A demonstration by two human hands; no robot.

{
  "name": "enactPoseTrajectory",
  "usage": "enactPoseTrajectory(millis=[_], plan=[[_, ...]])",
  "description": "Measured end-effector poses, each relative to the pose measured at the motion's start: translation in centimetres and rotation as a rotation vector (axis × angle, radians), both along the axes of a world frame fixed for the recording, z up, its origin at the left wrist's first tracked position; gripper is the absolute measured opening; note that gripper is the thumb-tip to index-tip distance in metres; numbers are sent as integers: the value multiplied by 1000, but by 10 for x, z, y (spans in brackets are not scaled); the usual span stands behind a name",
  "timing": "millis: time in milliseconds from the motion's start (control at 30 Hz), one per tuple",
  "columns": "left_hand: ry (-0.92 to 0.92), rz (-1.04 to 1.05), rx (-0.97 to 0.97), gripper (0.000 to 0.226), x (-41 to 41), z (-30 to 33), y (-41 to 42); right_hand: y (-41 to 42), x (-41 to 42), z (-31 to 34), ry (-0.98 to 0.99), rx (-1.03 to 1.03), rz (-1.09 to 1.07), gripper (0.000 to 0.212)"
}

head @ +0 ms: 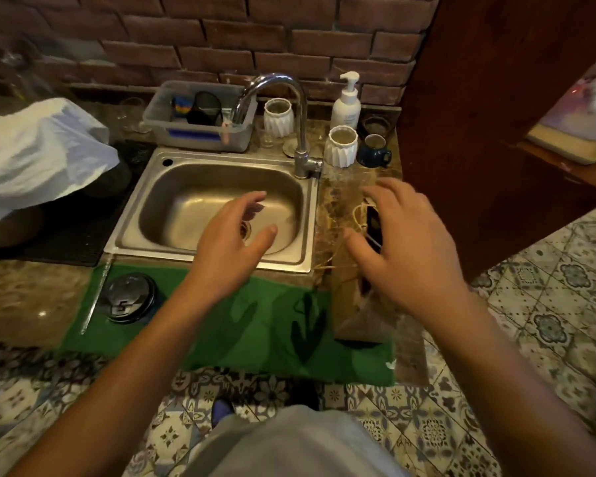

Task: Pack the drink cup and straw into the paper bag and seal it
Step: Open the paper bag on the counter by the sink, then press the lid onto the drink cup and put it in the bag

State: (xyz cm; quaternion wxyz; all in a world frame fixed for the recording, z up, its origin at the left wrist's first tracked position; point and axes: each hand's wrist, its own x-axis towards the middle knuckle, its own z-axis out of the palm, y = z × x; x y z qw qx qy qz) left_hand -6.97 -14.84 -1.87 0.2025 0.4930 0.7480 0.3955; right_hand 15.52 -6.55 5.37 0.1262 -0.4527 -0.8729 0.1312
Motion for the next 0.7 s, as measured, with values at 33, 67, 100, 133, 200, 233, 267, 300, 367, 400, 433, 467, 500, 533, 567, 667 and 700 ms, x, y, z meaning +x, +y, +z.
enactPoseTrajectory(millis=[33,67,100,133,200,233,267,300,367,400,433,467,500,533,567,667,700], plan=[[2,24,10,52,-13,-1,-11,-6,-14,1,-10,-22,44,67],[4,48,23,51,-26,-3,-23,-13,-29,0,-25,-49,84,68],[6,72,36,49,-40,-6,-35,-19,-44,-1,-37,-76,123,68],[5,95,45,48,-55,-10,-48,-26,-58,-3,-47,-103,161,68],[-10,141,36,45,-87,-19,-76,-38,-87,-10,-65,-127,234,69],[-20,162,22,45,-103,-24,-90,-44,-100,-14,-73,-137,261,70],[-35,182,10,45,-120,-28,-105,-51,-114,-18,-82,-152,285,71],[-56,211,-2,44,-138,-33,-122,-58,-130,-22,-95,-169,309,73],[-120,265,-31,38,-168,-45,-154,-70,-158,-32,-126,-212,355,78],[-155,288,-48,38,-182,-51,-170,-76,-172,-37,-141,-239,375,81],[-180,307,-60,39,-194,-56,-185,-82,-186,-42,-154,-267,392,85],[-194,327,-66,41,-205,-62,-199,-87,-200,-48,-165,-292,407,88],[-203,355,-73,42,-216,-67,-210,-93,-213,-54,-173,-313,419,92],[-209,375,-81,43,-225,-73,-220,-98,-224,-60,-180,-332,428,95],[-214,391,-91,44,-233,-79,-228,-103,-236,-66,-189,-349,434,98],[-249,430,-114,42,-255,-98,-247,-118,-264,-81,-201,-400,436,103],[-258,442,-127,42,-261,-106,-252,-122,-271,-86,-206,-410,432,104]])
